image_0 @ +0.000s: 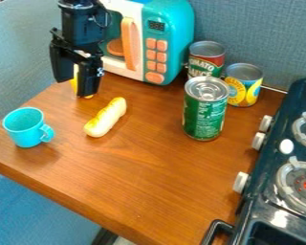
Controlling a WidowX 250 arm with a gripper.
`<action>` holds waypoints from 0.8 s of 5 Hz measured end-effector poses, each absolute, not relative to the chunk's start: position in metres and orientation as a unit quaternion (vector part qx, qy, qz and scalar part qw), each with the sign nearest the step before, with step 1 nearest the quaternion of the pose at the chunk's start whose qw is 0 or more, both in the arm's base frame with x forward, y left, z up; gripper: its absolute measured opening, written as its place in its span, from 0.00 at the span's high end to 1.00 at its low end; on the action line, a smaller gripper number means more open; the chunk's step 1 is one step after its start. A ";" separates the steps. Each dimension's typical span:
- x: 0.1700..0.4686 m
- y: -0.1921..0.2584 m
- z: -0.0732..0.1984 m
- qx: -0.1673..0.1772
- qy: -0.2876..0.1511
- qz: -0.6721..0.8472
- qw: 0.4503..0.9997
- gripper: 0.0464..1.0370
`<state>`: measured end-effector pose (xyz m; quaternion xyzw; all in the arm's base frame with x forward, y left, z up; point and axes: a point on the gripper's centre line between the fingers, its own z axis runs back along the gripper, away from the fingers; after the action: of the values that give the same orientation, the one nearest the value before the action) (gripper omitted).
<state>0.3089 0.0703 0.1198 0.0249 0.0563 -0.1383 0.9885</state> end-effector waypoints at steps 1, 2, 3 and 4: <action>0.308 0.070 0.108 0.019 0.073 -0.139 0.987 0.04; 0.327 0.073 0.094 0.025 0.054 -0.122 0.991 0.04; 0.342 0.081 0.090 0.020 0.027 -0.117 0.993 0.04; 0.349 0.084 0.070 0.018 0.030 -0.095 0.995 0.04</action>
<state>0.3490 0.0836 0.0699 0.0185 0.0297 -0.0955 0.9948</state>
